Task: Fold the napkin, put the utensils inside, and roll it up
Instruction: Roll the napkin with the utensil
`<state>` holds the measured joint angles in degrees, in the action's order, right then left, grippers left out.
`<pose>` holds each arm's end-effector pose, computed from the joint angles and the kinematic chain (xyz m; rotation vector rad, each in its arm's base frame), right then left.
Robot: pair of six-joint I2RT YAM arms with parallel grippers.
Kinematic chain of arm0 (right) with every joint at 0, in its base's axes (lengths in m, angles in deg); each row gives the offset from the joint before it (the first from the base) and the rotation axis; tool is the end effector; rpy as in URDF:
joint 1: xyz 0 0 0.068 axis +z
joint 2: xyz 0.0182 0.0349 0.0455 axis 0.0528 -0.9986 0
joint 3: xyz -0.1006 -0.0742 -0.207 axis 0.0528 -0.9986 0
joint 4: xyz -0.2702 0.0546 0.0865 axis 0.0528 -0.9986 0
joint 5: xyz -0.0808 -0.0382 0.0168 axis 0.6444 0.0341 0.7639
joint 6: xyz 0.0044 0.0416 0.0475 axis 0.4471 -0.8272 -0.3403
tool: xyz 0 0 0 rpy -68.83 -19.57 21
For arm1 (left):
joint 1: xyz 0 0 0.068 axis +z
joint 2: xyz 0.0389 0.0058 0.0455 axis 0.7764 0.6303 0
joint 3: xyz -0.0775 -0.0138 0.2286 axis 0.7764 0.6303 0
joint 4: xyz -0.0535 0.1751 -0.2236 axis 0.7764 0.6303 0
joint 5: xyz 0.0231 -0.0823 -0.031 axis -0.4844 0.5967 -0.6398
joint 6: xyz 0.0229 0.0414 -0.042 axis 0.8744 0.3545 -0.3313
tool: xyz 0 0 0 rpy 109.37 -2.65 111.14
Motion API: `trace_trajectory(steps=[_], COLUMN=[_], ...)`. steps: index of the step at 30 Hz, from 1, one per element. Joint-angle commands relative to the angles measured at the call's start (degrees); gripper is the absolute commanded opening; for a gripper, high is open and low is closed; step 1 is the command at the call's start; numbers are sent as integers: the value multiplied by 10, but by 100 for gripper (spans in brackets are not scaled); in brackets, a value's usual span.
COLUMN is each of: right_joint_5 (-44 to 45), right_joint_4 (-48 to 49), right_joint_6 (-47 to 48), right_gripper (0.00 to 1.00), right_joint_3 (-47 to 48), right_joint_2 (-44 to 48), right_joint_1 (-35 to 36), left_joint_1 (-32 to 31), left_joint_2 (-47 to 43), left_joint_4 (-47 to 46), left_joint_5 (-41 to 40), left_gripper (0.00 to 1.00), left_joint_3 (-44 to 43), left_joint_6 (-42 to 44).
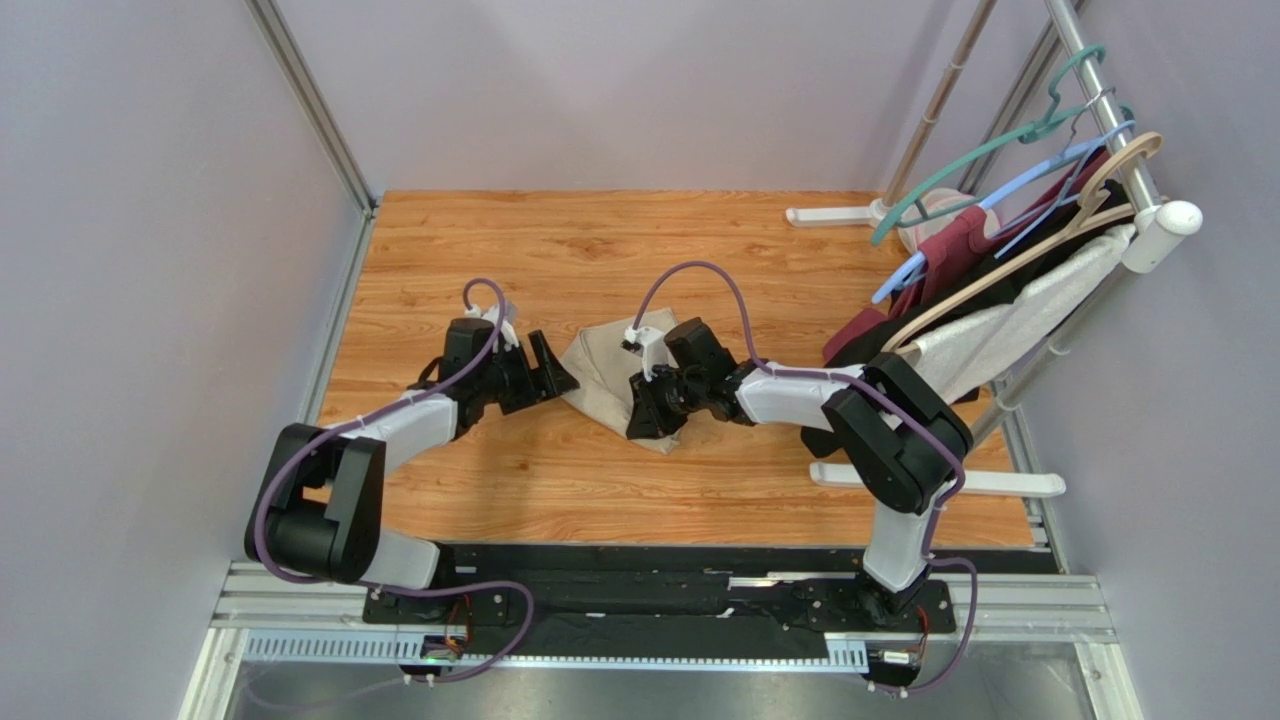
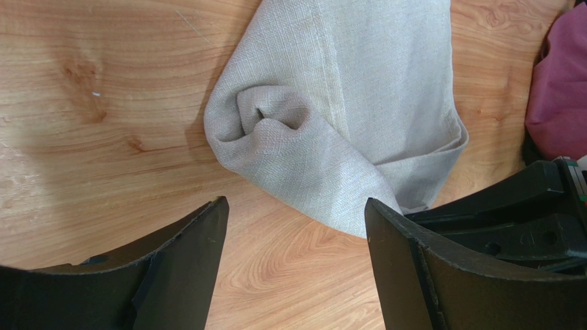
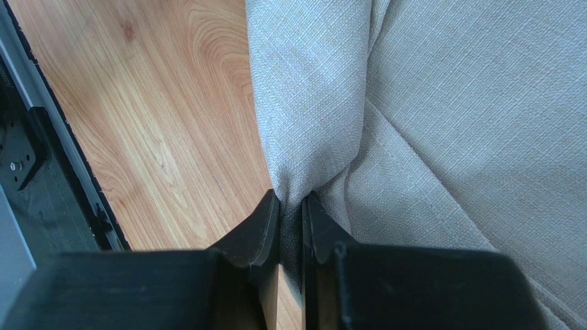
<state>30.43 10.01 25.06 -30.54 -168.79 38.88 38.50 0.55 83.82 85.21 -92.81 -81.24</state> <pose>0.2687 0.2716 0.0779 -0.9517 2.3606 0.9640 0.2924 -0.0822 0.1021 -0.2902 2.3739 -0.8337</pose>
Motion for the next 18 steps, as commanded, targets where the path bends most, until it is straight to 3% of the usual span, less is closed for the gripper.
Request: trace_trajectory(steps=[1,13,18], right_joint_5=[8,9,10], right_joint_4=[-79,-80,-83], right_joint_6=[7,7,8], right_gripper=[3,3,3], right_joint_3=[-38,-36,-35], right_joint_2=[-49,-54,-54], right_joint_1=[13,13,13], left_joint_1=[5,27,34], left_joint_2=[-4,86,128], left_joint_4=[-10,-75,-115], left_joint_5=[-18,19,34], left_gripper=[82,82,78], left_joint_3=[-4,-28,-28], left_joint_6=[14,-22,-51])
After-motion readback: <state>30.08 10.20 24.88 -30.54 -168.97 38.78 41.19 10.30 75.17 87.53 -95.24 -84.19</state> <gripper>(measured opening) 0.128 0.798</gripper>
